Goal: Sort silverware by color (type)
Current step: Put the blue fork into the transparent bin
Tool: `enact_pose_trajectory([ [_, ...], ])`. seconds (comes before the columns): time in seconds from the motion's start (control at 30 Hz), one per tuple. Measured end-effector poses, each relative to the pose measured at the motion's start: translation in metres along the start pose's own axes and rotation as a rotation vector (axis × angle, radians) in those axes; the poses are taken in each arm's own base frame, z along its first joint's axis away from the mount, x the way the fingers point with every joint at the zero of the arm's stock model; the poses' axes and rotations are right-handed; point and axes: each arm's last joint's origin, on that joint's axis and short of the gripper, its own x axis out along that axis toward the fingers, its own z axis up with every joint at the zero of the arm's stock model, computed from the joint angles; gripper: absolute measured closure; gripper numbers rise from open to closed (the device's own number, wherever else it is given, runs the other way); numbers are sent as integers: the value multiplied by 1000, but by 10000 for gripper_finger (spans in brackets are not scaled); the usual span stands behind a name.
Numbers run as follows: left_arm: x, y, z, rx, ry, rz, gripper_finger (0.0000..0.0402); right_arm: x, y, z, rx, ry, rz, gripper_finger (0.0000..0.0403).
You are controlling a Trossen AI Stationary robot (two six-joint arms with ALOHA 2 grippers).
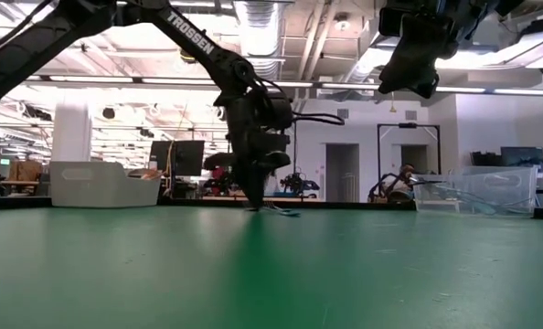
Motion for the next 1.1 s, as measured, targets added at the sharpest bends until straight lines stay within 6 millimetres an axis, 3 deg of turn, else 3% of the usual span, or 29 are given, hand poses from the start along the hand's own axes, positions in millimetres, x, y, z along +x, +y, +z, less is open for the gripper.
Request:
enact_pose_trajectory([
  [0.13, 0, -13, 5, -3, 37, -96, 385, 0, 0, 0, 4, 0, 0, 281],
  [0.33, 1, -15, 12, -74, 46, -84, 369, 0, 1, -1, 11, 1, 4, 281],
  [0.77, 3, -16, 18, -91, 50, -69, 265, 0, 13, -7, 10, -10, -22, 281],
  [1.1, 0, -17, 18, -29, 67, -60, 260, 0, 27, -16, 26, 3, -27, 281],
])
